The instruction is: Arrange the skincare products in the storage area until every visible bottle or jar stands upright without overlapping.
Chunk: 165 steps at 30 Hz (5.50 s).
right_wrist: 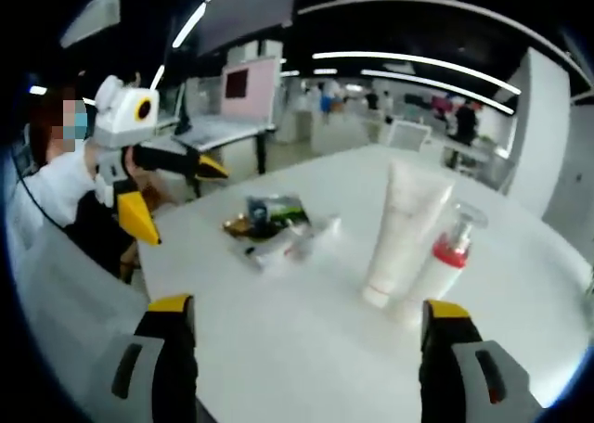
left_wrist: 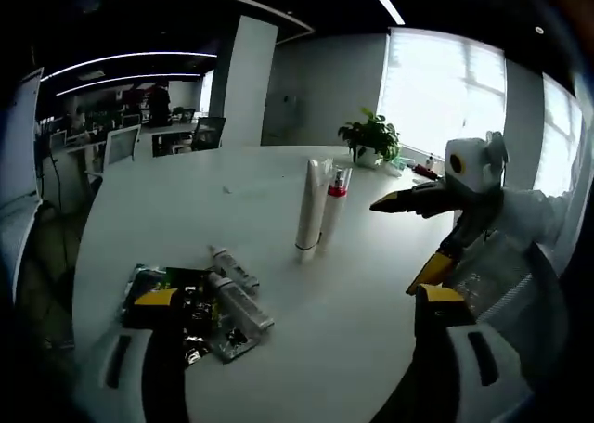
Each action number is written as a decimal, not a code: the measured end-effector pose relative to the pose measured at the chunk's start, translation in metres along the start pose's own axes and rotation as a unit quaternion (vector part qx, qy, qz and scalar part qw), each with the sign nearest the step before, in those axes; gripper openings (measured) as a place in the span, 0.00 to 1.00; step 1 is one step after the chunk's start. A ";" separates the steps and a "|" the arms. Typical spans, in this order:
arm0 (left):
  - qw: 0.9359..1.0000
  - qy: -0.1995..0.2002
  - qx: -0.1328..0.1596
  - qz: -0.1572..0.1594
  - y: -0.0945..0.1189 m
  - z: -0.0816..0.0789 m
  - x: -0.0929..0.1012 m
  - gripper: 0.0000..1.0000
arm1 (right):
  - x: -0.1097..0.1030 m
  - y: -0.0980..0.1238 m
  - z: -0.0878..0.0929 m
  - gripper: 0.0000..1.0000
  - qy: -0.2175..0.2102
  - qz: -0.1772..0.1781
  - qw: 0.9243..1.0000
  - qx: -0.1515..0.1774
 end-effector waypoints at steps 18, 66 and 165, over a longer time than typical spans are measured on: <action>1.000 0.013 0.015 -0.013 0.016 0.012 -0.018 0.99 | -0.036 -0.048 -0.017 0.86 0.005 -0.067 0.998 -0.017; 0.996 0.067 0.059 0.014 0.030 0.031 -0.021 0.99 | 0.004 -0.180 -0.055 0.29 -0.019 0.031 0.994 -0.099; 0.963 0.218 0.130 0.086 -0.027 -0.038 0.000 0.72 | -0.007 -0.004 -0.033 0.14 -0.186 -0.204 0.957 0.088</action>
Point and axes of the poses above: the point that each gripper's makers call its tool centre point, and the gripper's own axes: y roughly backward along the fingers, x roughly to its right, z roughly out of its underside, the point moved 10 cm from there along y, roughly backward along the fingers, and after that the axes turned 4 degrees about -x, right-handed, at the moved point
